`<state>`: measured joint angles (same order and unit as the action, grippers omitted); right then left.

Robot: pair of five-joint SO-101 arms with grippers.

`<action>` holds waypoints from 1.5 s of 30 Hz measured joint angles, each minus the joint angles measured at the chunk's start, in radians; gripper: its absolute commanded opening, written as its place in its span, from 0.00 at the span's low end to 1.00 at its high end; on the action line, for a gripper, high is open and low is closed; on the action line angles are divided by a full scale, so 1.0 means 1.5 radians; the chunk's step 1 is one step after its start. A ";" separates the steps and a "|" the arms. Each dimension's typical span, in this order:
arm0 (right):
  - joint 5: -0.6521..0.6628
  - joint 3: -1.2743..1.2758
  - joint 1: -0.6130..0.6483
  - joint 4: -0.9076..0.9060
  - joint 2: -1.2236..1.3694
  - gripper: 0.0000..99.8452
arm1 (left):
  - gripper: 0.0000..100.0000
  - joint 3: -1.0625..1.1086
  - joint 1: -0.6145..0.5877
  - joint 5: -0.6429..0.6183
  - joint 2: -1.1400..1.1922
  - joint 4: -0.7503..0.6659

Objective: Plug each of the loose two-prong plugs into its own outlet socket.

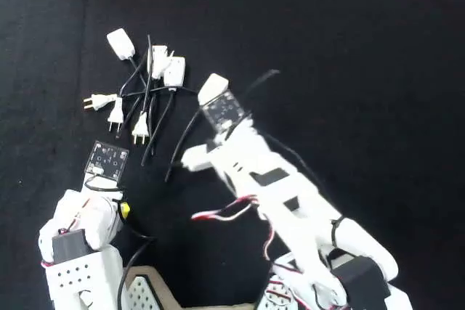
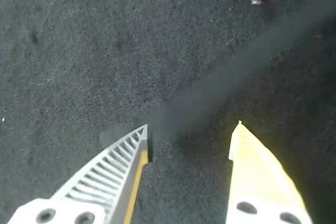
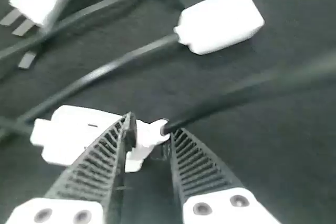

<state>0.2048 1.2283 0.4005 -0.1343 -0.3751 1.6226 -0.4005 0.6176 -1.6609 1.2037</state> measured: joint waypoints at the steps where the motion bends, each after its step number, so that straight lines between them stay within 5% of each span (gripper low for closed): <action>1: 0.009 -0.005 -0.019 -0.012 -0.006 0.01 | 0.25 0.000 0.000 0.000 0.000 0.000; 12: 0.064 0.020 -0.143 -0.091 -0.135 0.01 | 0.25 0.000 0.000 0.000 0.000 0.000; 30: 0.298 -0.044 -0.538 -0.092 -0.160 0.01 | 0.25 0.000 0.000 0.000 0.000 0.000; 45: 0.260 -0.262 -0.667 -0.086 0.167 0.01 | 0.25 0.000 0.000 0.000 0.000 0.000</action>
<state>0.5946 0.8355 -0.5999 -0.2631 -0.1250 1.6226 -0.4005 0.6176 -1.6609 1.2037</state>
